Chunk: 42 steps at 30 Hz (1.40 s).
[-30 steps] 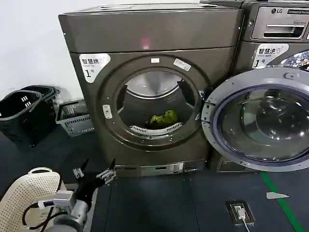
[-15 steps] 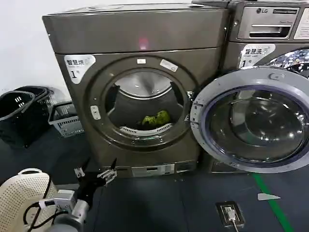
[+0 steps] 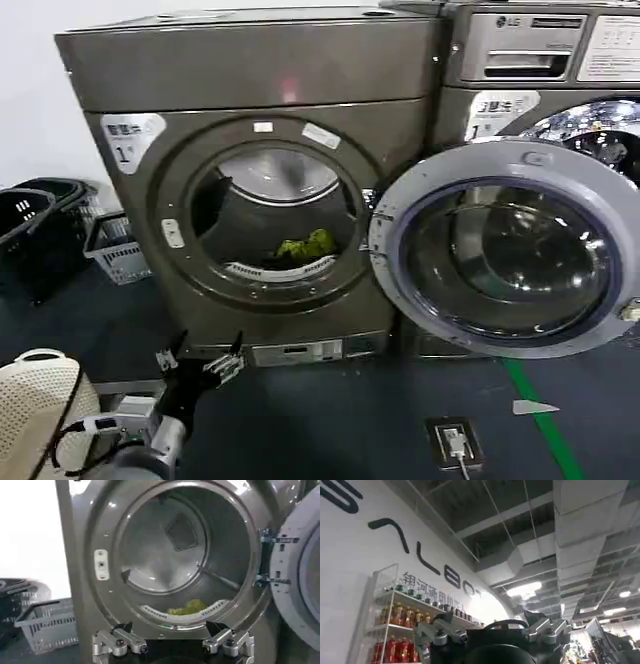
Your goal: Grasp the clothes from the dryer.
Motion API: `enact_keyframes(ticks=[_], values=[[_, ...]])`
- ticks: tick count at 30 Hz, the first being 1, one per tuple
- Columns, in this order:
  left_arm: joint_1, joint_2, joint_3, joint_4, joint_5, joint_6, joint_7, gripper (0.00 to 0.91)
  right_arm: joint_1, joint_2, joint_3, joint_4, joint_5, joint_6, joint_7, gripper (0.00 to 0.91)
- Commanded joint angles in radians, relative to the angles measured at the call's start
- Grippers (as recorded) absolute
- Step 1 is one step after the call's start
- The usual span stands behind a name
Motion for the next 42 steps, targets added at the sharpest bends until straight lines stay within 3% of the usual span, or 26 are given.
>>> enact_keyframes(ticks=[1, 15, 31, 42], values=[[0.000, 0.000, 0.000, 0.004, 0.003, -0.006, 0.000, 0.907, 0.001, 0.001, -0.001, 0.003, 0.000, 0.000, -0.002, 0.907], [-0.013, -0.003, 0.001, 0.002, 0.000, -0.036, 0.006, 0.907, 0.002, -0.005, 0.007, 0.004, -0.004, 0.003, -0.006, 0.907], [-0.018, 0.000, 0.011, -0.008, 0.000, -0.043, 0.031, 0.907, 0.004, -0.001, 0.005, 0.005, -0.018, 0.066, -0.057, 0.907], [-0.008, 0.007, 0.007, -0.018, 0.000, -0.044, 0.033, 0.907, -0.001, 0.002, 0.008, 0.011, -0.019, 0.068, -0.075, 0.907]])
